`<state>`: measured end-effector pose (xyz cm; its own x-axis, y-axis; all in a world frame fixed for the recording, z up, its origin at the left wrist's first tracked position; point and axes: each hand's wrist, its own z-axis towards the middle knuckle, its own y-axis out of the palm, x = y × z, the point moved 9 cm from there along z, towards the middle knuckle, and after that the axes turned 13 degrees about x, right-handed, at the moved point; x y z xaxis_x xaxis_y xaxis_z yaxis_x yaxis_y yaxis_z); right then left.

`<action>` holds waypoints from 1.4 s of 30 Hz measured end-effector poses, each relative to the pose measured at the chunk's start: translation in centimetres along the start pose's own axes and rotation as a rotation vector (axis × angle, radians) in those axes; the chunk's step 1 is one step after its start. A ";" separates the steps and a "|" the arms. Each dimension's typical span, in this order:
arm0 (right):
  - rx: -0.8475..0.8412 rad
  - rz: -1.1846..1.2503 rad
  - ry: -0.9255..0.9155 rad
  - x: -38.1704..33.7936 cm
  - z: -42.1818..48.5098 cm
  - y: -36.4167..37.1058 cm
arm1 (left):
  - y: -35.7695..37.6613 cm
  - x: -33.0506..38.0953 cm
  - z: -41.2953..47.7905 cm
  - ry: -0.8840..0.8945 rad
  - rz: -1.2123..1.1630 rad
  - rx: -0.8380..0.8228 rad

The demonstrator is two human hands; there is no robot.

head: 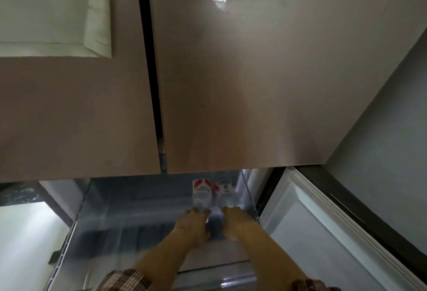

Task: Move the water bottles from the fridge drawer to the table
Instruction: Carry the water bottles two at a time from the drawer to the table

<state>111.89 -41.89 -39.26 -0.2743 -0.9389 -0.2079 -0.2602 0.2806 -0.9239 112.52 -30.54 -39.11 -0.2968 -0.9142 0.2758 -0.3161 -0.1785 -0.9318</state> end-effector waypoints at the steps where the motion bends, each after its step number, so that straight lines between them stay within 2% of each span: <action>1: -0.003 0.007 0.004 0.0 0.2 0.1 | 0.3 -0.1 0.2 -0.004 -0.002 -0.010; 10: 0.001 -0.042 -0.052 -0.6 -0.2 -0.4 | 0.0 -1.0 0.9 -0.061 0.000 0.044; 16: 0.017 -0.209 -0.179 -2.7 -2.5 -2.3 | -4.1 -1.6 -1.9 0.009 0.060 0.257; 23: 0.378 -0.239 -0.460 -7.5 -7.1 -7.0 | -10.1 -3.5 -6.6 -0.083 -0.221 0.553; 27: 0.462 -0.124 -0.489 -10.2 -9.5 -9.9 | -13.2 -4.9 -9.8 -0.074 -0.251 0.628; 33: 0.466 -0.028 -0.519 -14.2 -15.2 -11.5 | -16.3 -10.2 -18.2 -0.066 -0.258 0.751; 42: 0.668 0.102 -0.729 -26.6 -31.3 -14.8 | -23.8 -18.0 -38.2 -0.103 -0.279 1.088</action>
<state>94.10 -14.82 -9.99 0.4279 -0.8725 -0.2358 0.3693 0.4069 -0.8355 90.95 4.05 -12.88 -0.2472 -0.8095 0.5325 0.6083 -0.5574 -0.5650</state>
